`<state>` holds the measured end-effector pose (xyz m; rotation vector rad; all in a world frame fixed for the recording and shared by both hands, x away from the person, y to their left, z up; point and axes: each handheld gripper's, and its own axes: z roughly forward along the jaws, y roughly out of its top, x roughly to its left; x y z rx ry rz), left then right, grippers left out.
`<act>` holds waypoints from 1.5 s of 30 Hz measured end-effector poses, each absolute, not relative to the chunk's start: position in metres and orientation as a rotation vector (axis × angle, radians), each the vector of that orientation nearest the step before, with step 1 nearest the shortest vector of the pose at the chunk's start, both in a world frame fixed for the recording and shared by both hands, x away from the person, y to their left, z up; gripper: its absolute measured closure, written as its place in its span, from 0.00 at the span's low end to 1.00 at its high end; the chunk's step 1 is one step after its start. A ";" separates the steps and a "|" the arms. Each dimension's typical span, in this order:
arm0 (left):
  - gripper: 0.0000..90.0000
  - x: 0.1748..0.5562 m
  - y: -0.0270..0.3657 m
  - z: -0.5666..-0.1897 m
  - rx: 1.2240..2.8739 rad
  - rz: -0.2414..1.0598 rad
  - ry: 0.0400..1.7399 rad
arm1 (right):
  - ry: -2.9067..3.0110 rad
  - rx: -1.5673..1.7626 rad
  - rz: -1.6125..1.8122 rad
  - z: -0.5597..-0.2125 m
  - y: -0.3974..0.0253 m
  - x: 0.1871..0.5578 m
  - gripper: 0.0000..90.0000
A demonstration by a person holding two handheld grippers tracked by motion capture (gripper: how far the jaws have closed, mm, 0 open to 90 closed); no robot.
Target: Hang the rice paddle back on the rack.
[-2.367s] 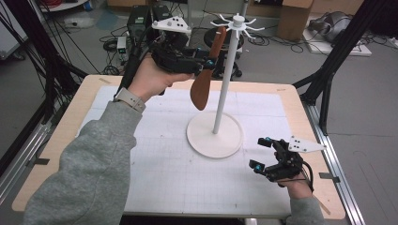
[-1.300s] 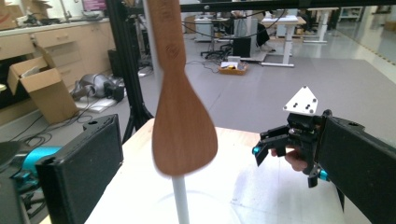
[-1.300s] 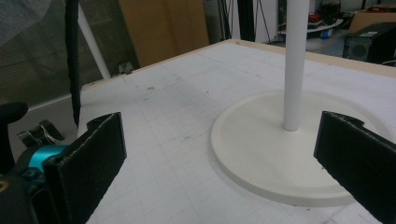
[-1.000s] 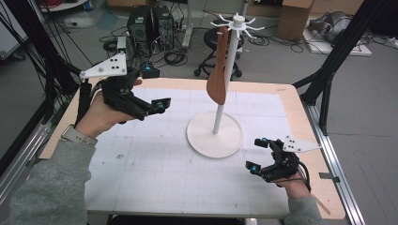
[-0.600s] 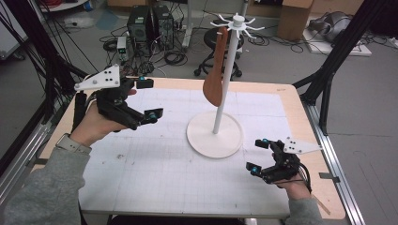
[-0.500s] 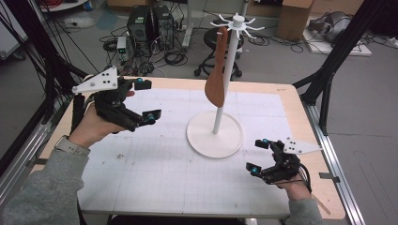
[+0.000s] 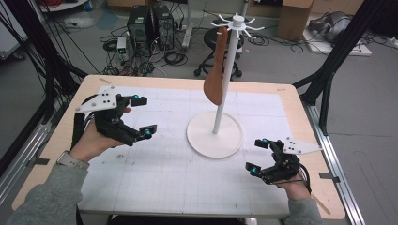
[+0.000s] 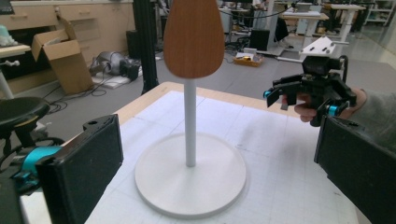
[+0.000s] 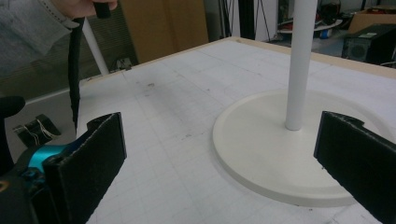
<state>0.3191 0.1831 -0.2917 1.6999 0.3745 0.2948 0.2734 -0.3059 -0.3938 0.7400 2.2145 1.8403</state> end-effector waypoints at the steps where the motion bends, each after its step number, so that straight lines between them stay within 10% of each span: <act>1: 0.02 0.319 0.185 -0.295 1.698 0.292 0.384 | 2.215 0.741 1.842 -0.394 -0.306 0.273 0.01; 45: 0.02 0.281 0.269 -0.379 1.602 0.421 0.618 | 2.180 0.758 1.826 -0.393 -0.308 0.274 0.01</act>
